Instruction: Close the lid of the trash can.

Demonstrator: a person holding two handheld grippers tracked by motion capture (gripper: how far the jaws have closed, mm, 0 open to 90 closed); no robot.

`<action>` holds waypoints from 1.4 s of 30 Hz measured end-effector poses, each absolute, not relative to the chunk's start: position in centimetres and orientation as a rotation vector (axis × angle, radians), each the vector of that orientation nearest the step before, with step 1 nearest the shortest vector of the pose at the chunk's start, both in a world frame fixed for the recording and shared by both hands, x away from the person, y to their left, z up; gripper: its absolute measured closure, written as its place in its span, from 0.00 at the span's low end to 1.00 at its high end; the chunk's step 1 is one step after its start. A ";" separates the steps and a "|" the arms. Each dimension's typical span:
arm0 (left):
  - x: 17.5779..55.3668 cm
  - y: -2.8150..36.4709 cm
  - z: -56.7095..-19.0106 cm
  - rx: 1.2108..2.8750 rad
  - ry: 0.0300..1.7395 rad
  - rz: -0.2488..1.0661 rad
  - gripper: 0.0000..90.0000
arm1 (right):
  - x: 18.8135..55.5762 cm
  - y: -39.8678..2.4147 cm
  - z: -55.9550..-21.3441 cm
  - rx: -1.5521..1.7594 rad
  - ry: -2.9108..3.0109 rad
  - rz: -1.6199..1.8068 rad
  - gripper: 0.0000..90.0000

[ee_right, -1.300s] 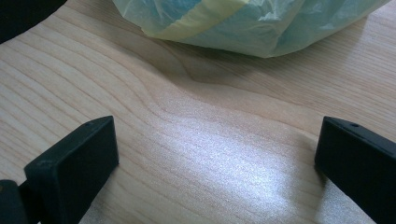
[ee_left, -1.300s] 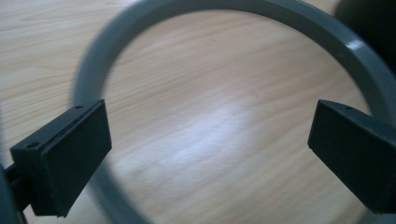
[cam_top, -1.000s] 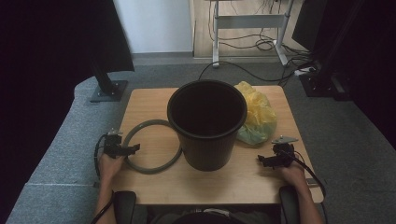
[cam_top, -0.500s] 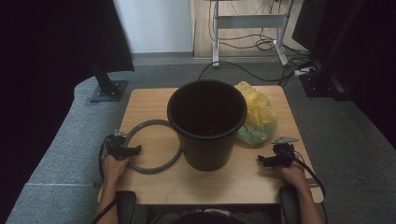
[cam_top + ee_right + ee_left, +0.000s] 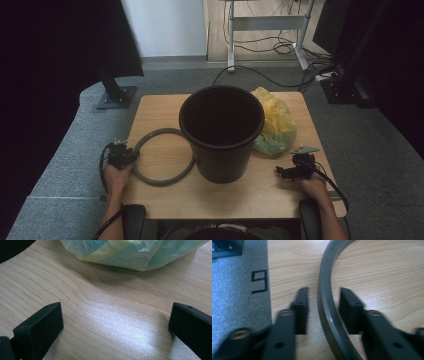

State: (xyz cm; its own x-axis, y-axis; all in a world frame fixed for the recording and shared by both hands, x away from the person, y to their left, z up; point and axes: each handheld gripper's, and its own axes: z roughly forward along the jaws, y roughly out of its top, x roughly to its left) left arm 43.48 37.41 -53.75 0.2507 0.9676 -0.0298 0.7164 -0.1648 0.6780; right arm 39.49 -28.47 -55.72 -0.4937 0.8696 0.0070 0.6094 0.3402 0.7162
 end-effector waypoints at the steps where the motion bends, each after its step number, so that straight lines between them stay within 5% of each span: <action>1: 43.5 37.3 -53.7 1.954 1.530 0.559 0.80 | 39.5 -28.5 -55.7 1.304 2.233 0.947 0.00; 23: 44.1 39.3 -52.5 1.861 1.581 0.332 0.87 | 39.5 -28.5 -55.7 1.305 2.234 0.947 0.00; 42: 44.6 40.2 -47.0 1.895 1.542 0.273 0.87 | 39.5 -28.5 -55.7 1.302 2.235 0.945 0.00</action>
